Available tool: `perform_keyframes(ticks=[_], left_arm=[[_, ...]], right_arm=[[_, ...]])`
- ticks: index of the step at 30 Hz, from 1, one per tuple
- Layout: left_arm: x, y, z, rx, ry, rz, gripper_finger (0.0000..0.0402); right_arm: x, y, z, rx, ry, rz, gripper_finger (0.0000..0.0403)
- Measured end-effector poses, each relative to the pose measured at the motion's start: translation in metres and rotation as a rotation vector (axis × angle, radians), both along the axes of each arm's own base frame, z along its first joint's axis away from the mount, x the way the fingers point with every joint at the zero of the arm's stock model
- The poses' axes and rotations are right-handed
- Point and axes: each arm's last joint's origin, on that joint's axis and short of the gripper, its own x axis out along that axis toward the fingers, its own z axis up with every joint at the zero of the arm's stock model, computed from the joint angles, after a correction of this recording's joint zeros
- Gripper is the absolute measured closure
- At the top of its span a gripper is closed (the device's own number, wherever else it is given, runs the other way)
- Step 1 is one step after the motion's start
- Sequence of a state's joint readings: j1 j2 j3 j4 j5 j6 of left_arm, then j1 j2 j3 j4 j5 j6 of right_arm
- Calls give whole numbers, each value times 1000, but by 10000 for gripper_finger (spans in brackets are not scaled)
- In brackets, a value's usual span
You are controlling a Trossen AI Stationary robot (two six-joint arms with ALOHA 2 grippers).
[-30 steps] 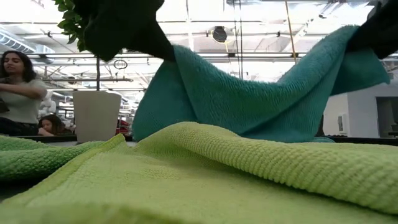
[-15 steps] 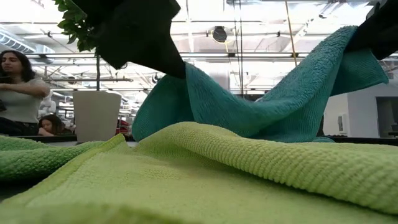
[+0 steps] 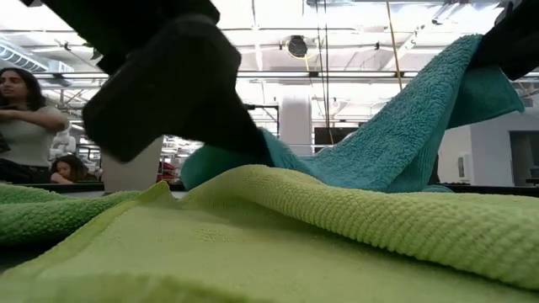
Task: Fold microfiber towels
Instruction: Fold the blue towel
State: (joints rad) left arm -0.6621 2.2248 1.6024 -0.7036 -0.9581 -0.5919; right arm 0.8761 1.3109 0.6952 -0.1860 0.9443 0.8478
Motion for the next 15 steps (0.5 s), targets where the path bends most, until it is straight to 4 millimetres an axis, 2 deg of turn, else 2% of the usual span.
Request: perform_keyframes(ticks=[10,15], left_arm=[[4,-15,3,29,5,-137,249],[9,-11,3,-3,27,-157,250]], right_arm=[[4,-4,0,-15,3,-13,403],[6,-6,0,-18,3,-26,403]])
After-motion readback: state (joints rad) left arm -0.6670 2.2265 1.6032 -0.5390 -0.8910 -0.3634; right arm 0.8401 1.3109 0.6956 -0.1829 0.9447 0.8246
